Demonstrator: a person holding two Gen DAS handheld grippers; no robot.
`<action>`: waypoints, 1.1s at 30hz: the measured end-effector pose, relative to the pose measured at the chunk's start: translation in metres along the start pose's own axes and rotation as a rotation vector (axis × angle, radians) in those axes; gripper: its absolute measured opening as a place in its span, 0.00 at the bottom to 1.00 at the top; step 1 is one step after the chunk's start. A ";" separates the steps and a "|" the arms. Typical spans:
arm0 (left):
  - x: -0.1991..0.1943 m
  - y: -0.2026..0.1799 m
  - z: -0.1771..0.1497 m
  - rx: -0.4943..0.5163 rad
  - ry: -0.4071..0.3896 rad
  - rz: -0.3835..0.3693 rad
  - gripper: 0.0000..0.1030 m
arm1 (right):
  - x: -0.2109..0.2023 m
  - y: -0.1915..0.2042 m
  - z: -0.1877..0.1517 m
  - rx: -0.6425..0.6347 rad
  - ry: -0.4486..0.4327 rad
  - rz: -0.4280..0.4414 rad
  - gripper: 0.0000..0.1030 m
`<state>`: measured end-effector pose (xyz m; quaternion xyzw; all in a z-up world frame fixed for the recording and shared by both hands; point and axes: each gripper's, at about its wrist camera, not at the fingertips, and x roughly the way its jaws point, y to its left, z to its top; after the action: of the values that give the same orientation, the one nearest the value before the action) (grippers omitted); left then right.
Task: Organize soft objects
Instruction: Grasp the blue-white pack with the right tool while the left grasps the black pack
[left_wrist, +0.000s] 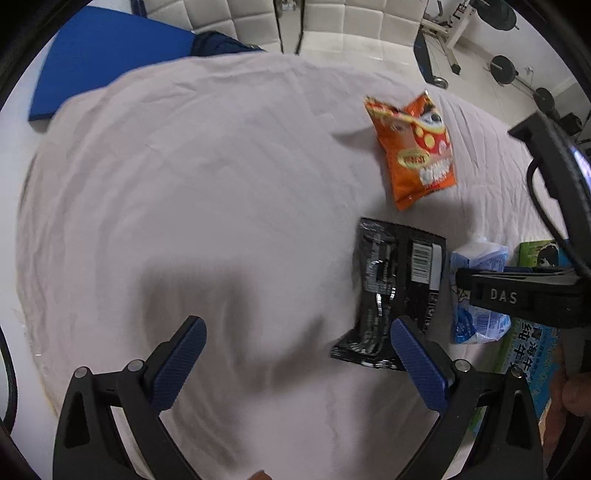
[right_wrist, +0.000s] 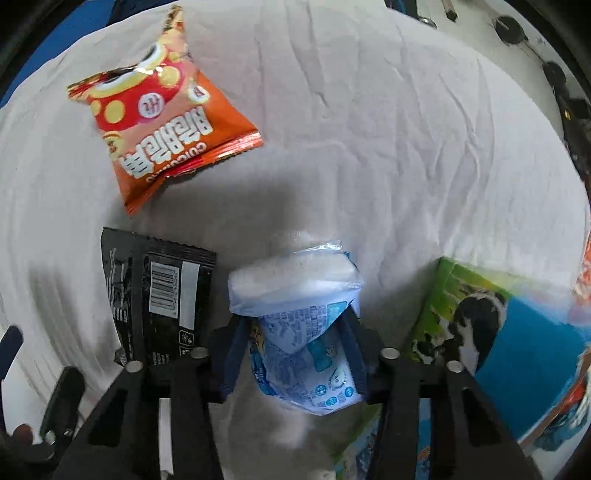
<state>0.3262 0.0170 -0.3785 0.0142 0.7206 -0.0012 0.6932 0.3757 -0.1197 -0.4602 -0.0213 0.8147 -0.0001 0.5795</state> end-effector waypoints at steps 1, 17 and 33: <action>0.004 -0.002 0.000 0.000 0.007 -0.015 1.00 | -0.003 -0.001 0.000 -0.008 -0.001 0.001 0.43; 0.080 -0.067 0.009 0.218 0.084 -0.035 0.86 | -0.017 -0.028 0.026 -0.013 0.003 0.005 0.40; 0.064 0.047 -0.049 -0.018 0.043 -0.016 0.54 | -0.002 0.073 -0.049 -0.159 -0.022 0.065 0.40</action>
<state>0.2759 0.0658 -0.4394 0.0021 0.7353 -0.0001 0.6777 0.3273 -0.0476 -0.4444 -0.0409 0.8060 0.0838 0.5845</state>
